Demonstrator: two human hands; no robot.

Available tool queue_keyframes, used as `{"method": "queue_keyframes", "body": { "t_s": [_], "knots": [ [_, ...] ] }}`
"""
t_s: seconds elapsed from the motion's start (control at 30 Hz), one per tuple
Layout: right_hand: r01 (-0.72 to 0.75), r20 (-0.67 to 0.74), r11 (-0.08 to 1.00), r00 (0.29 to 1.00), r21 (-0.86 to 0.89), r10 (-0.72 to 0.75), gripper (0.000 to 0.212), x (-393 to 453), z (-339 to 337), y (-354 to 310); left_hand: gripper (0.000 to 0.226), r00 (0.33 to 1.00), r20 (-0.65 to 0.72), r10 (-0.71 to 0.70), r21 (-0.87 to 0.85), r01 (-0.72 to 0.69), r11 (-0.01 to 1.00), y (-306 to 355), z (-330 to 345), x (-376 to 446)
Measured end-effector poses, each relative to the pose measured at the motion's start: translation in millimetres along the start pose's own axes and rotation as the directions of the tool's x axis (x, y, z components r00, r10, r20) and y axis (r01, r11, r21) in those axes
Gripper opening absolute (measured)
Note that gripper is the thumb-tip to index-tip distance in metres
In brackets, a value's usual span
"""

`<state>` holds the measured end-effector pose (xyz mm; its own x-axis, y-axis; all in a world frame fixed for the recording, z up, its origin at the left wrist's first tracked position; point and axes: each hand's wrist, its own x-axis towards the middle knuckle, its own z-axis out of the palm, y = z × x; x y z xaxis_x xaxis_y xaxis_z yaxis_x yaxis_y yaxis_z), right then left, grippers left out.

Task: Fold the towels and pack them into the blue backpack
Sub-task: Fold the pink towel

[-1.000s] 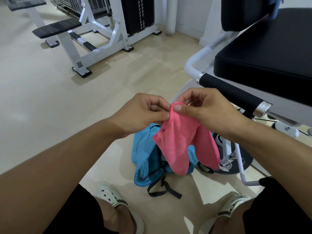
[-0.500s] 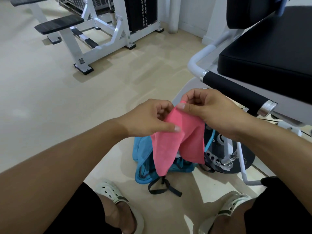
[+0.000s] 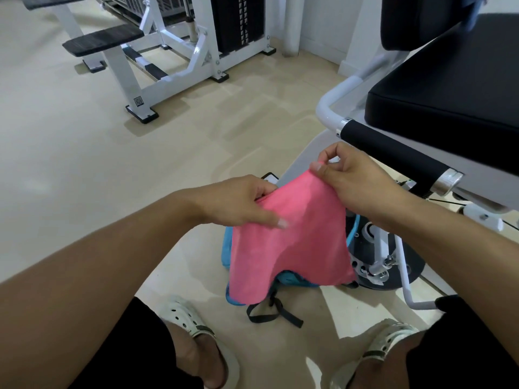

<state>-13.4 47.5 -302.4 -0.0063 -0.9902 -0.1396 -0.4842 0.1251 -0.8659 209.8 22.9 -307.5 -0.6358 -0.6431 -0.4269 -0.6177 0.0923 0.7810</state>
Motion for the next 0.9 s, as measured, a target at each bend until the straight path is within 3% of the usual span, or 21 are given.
{"method": "queue_keyframes", "body": {
  "t_s": [0.1, 0.2, 0.3, 0.4, 0.53, 0.7, 0.8, 0.9],
  "knots": [
    [-0.049, -0.007, 0.988, 0.999, -0.144, 0.048, 0.011, 4.3, -1.9, 10.6, 0.033, 0.988, 0.036, -0.148, 0.235, 0.136, 0.963, -17.3, -11.5, -3.4],
    [-0.115, -0.046, 0.991, 0.993, -0.063, 0.113, 0.011, 9.7, 1.0, 17.0, 0.03, 0.935, 0.021, -0.353, 0.387, 0.318, 0.866, -30.8, -24.2, -6.9],
    [-0.176, -0.09, 0.984, 0.98, -0.002, 0.175, 0.013, 17.4, 1.6, 26.3, 0.016, 0.892, -0.022, -0.452, 0.374, 0.427, 0.823, -43.6, -36.6, -8.9],
    [-0.233, -0.117, 0.971, 0.967, -0.046, 0.227, 0.011, 24.5, -1.4, 36.2, 0.016, 0.894, -0.076, -0.441, 0.197, 0.447, 0.873, -58.3, -43.5, -10.8],
    [-0.276, -0.188, 0.96, 0.946, -0.043, 0.264, 0.011, 30.2, -3.5, 40.3, 0.025, 0.892, -0.287, -0.349, -0.053, 0.349, 0.936, -67.8, -47.7, -6.9],
    [-0.223, -0.285, 0.974, 0.931, 0.049, 0.227, 0.014, 27.8, 2.6, 34.4, 0.024, 0.736, -0.606, -0.303, -0.307, 0.135, 0.942, -56.8, -48.2, -1.6],
    [-0.143, -0.236, 0.963, 0.952, 0.229, 0.197, 0.011, 17.1, 11.6, 22.2, 0.025, 0.691, -0.651, -0.314, -0.44, -0.007, 0.898, -46.1, -41.6, 0.5],
    [-0.082, -0.125, 0.93, 0.983, 0.358, 0.135, 0.007, -1.9, 19.9, 5.9, 0.019, 0.702, -0.662, -0.262, -0.47, -0.117, 0.875, -30.2, -27.0, 5.6]
  ]
}}
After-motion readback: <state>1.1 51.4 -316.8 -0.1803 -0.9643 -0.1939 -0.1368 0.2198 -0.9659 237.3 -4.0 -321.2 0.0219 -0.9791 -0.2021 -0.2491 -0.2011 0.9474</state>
